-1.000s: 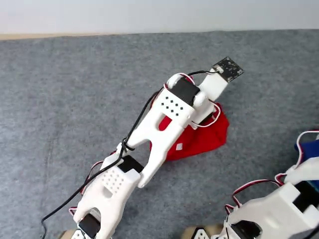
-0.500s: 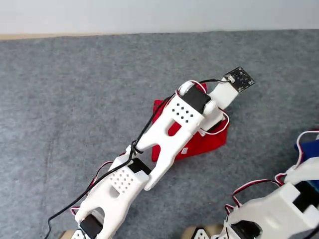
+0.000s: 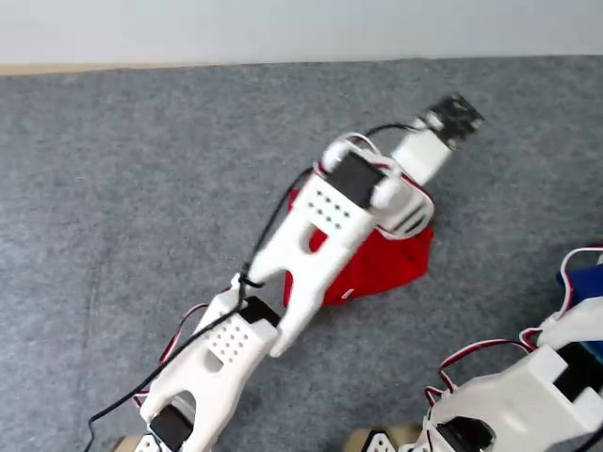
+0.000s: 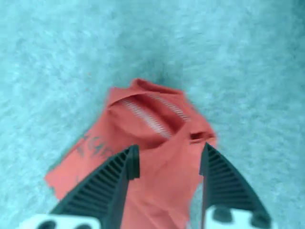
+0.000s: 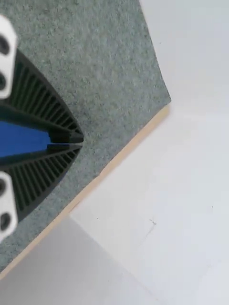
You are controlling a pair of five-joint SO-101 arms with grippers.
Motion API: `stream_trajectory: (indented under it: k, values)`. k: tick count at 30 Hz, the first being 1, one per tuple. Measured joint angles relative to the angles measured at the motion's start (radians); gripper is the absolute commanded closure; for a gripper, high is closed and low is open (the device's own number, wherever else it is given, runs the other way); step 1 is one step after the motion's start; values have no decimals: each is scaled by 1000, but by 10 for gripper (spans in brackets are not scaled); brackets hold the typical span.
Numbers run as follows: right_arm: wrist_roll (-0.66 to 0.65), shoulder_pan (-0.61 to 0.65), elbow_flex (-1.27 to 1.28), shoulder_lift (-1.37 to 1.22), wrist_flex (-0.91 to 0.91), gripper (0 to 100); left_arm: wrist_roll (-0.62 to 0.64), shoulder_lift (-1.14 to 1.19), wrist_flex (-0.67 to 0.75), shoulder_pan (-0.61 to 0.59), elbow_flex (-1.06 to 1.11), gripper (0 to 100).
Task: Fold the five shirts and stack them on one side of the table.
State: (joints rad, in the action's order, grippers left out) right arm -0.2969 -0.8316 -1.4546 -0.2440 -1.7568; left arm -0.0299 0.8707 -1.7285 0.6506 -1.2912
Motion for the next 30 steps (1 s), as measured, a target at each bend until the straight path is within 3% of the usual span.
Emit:
stream_trajectory:
  k: [8,11,18,30]
  values:
    - [-11,0,0,0,0,988,-52,0,0,-172,58,986]
    - [-11,0,0,0,0,988,-84,0,0,-196,133,998]
    - [-11,17,0,0,0,988,-95,0,0,-181,313,998]
    - [-11,21,0,0,0,988,-104,0,3,0,482,998]
